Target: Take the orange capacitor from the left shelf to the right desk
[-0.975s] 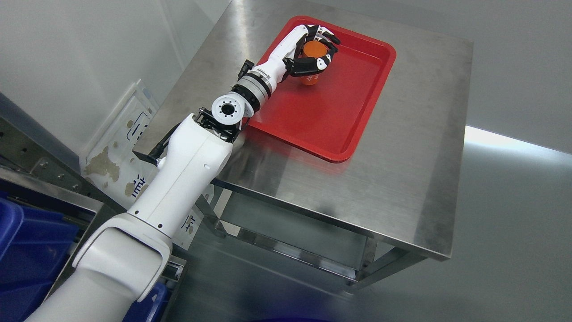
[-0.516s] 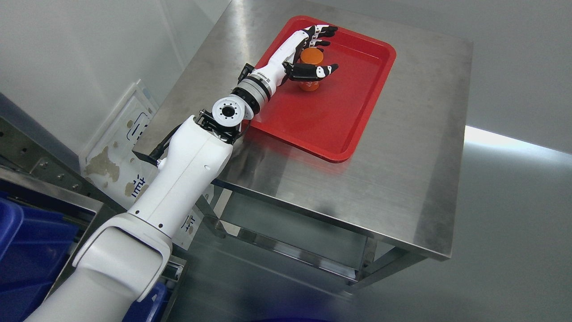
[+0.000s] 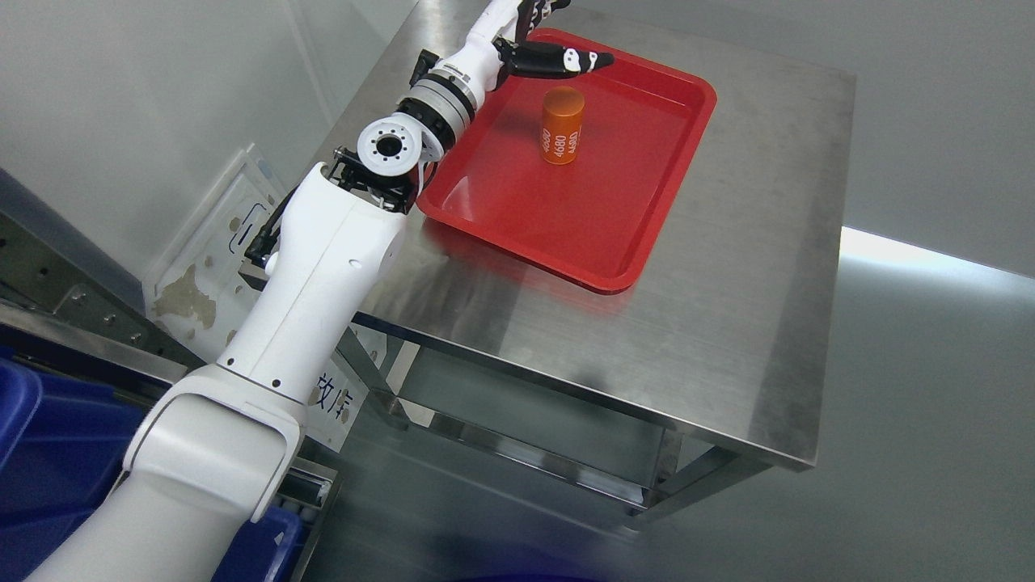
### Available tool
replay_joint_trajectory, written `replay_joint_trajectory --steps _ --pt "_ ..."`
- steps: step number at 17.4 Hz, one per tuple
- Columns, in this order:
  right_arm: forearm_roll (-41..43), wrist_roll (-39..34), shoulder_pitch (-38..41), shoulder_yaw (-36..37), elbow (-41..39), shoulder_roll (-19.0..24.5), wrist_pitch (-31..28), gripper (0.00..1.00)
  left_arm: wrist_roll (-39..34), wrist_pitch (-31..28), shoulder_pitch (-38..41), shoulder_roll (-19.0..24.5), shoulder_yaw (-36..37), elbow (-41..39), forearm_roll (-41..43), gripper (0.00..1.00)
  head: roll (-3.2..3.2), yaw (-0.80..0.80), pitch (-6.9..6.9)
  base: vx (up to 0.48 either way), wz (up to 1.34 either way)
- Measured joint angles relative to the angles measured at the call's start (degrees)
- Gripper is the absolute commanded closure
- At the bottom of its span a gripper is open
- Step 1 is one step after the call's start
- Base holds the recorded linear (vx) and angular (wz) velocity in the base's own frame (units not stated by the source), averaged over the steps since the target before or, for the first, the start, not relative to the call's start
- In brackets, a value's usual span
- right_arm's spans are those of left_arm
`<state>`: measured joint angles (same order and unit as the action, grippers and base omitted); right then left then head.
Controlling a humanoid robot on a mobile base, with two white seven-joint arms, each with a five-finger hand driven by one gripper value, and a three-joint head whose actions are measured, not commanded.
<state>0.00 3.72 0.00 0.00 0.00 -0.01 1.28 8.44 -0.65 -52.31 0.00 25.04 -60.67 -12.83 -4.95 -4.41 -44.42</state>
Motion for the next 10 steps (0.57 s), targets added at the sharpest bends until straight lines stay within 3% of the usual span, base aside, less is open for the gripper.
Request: replay_joint_trajectory --steps 5,10 --pt "0.0 0.0 0.0 0.0 0.0 0.0 0.0 0.00 0.0 -6.0 8.7 0.0 -6.8 -9.2 -2.1 0.00 0.00 0.00 0.00 0.000 0.00" --pt "0.0 0.0 0.0 0.0 0.0 0.0 0.0 0.00 -0.3 -6.1 17.8 0.0 -12.7 -18.3 -3.0 0.00 0.00 0.00 0.00 0.000 0.00"
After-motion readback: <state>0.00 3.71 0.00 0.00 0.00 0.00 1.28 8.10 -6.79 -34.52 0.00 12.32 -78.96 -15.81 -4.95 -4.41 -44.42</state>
